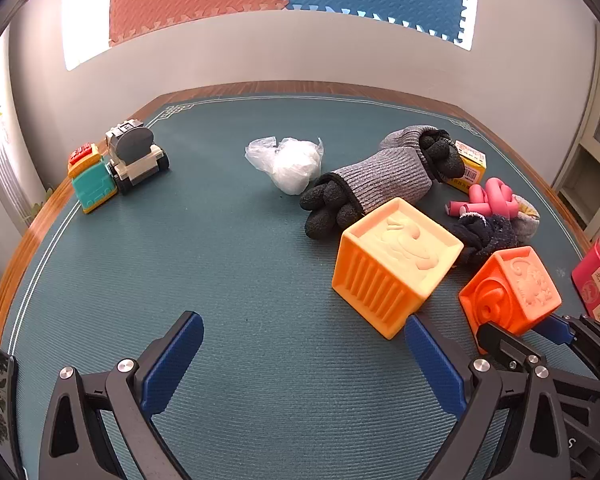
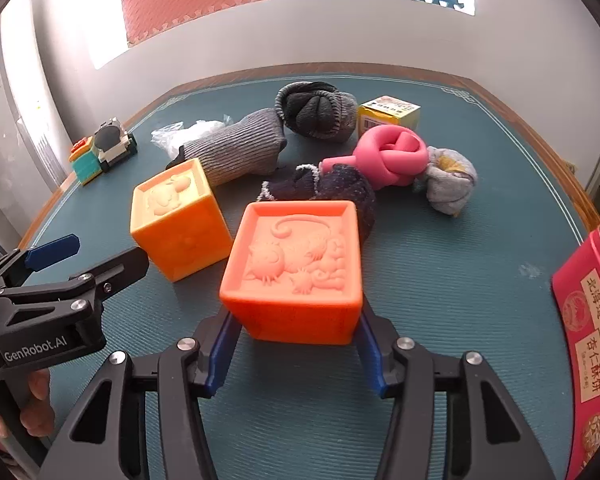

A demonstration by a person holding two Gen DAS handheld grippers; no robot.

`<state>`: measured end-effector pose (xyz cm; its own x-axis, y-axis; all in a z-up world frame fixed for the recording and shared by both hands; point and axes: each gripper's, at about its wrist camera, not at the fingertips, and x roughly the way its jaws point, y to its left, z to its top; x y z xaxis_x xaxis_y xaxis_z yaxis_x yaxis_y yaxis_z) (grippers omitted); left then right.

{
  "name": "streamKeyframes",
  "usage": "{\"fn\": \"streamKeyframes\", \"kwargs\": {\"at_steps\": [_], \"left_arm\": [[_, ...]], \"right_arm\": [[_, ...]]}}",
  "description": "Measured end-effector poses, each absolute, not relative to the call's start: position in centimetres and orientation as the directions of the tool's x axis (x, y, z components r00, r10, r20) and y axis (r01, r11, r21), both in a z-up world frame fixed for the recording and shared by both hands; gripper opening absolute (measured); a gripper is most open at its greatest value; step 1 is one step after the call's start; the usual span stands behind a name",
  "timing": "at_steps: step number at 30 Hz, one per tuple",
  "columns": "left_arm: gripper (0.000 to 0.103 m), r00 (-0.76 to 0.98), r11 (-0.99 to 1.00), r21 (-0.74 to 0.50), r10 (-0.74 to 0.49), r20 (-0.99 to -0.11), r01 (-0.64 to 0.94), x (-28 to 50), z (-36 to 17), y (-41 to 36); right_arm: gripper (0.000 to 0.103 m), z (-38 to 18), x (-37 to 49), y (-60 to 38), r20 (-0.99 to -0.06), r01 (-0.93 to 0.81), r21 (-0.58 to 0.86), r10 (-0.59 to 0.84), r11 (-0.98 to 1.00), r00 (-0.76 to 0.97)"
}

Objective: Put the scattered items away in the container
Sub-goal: 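Lower the left gripper onto the light orange duck block and close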

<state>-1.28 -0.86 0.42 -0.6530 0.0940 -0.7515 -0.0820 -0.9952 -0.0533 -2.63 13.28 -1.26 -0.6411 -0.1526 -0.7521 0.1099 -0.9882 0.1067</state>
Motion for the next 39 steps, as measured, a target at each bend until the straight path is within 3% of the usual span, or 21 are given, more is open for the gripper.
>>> {"fn": "streamKeyframes", "kwargs": {"at_steps": [12, 22, 31, 39], "left_arm": [[0.102, -0.657, -0.992, 0.011, 0.073, -0.751, -0.123, -1.6, 0.7, 0.4], [0.102, -0.619, -0.953, 0.03, 0.173, -0.767, -0.303, -3.6, 0.9, 2.8], [0.102, -0.604, -0.963, -0.031, 0.194, -0.773, -0.269, -4.1, 0.7, 3.9], [0.102, -0.626, -0.967, -0.002, 0.165, -0.762, -0.253, -5.0, -0.2, 4.7]], "right_arm": [[0.057, -0.8, -2.3, 14.9, -0.726, 0.066, 0.1, -0.118, -0.993, -0.677], [0.057, -0.7, -1.9, 16.8, -0.706, 0.037, 0.121, -0.112, -0.992, -0.7], [0.057, -0.8, -1.8, 17.3, -0.703, 0.023, 0.124, -0.105, -0.992, -0.703], [0.057, -0.8, -1.9, 17.5, -0.704, 0.02, 0.13, -0.106, -0.991, -0.702]]}}
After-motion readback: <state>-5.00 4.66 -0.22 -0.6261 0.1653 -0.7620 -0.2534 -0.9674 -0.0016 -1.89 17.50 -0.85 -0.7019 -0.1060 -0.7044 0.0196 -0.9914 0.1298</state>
